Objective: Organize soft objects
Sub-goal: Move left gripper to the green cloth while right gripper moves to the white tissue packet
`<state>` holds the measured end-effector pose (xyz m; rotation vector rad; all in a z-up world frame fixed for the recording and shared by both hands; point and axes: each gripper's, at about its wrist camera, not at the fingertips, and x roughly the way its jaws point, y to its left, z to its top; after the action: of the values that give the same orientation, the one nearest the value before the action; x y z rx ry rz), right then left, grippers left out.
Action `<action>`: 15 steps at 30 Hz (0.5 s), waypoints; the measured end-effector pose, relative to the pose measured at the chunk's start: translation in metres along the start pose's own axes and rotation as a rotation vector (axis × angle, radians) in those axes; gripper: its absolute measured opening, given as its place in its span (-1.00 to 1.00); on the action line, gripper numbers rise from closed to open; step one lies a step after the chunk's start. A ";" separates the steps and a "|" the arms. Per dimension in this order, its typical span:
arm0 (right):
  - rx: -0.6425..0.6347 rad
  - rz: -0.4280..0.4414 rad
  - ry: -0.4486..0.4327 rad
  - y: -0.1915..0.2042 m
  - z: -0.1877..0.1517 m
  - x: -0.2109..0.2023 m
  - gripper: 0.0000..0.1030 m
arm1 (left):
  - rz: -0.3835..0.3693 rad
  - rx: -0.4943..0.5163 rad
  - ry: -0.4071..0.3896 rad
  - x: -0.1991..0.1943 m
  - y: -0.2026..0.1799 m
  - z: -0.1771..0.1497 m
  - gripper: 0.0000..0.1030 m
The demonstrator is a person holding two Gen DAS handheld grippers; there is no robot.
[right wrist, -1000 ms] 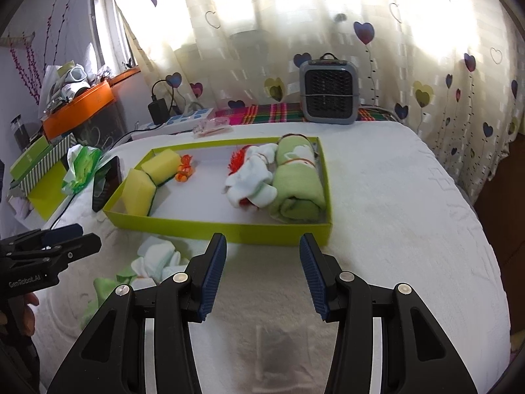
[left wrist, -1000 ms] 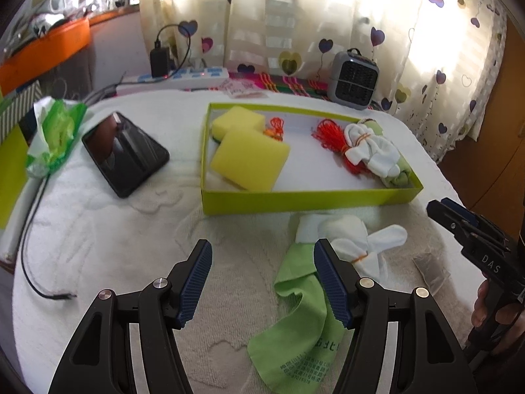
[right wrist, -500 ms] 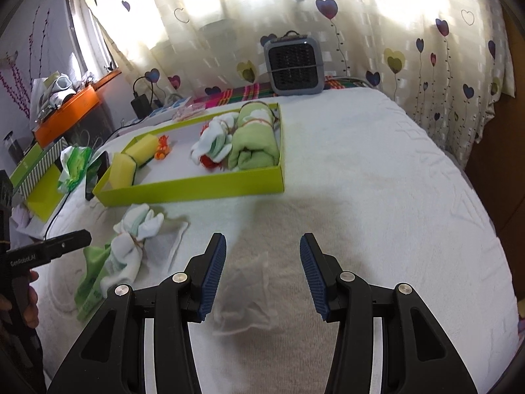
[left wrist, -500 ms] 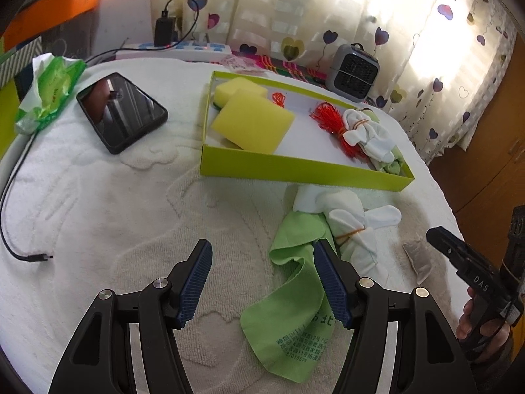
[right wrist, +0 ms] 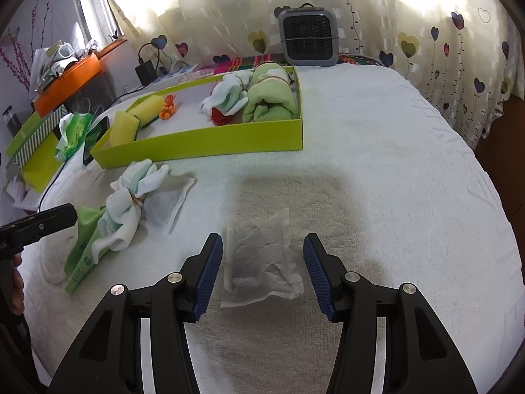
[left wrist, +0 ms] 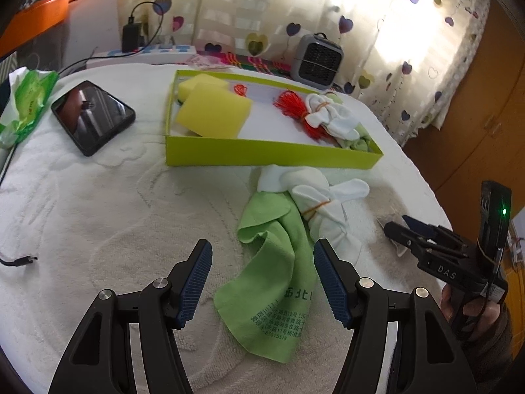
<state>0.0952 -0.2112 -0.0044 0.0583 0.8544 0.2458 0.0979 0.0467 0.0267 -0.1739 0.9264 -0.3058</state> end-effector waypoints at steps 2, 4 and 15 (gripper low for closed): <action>-0.004 -0.012 0.001 0.001 -0.001 0.000 0.02 | -0.009 0.024 0.009 0.002 -0.004 -0.002 0.25; -0.009 -0.022 0.003 0.003 -0.001 0.000 0.02 | 0.000 0.043 0.018 0.004 -0.007 -0.004 0.25; -0.039 -0.072 0.010 0.009 -0.004 0.001 -0.11 | 0.086 0.137 0.052 0.016 -0.017 -0.010 0.25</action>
<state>0.0905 -0.2024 -0.0064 -0.0098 0.8600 0.1951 0.0952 0.0257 0.0134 0.0002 0.9581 -0.2943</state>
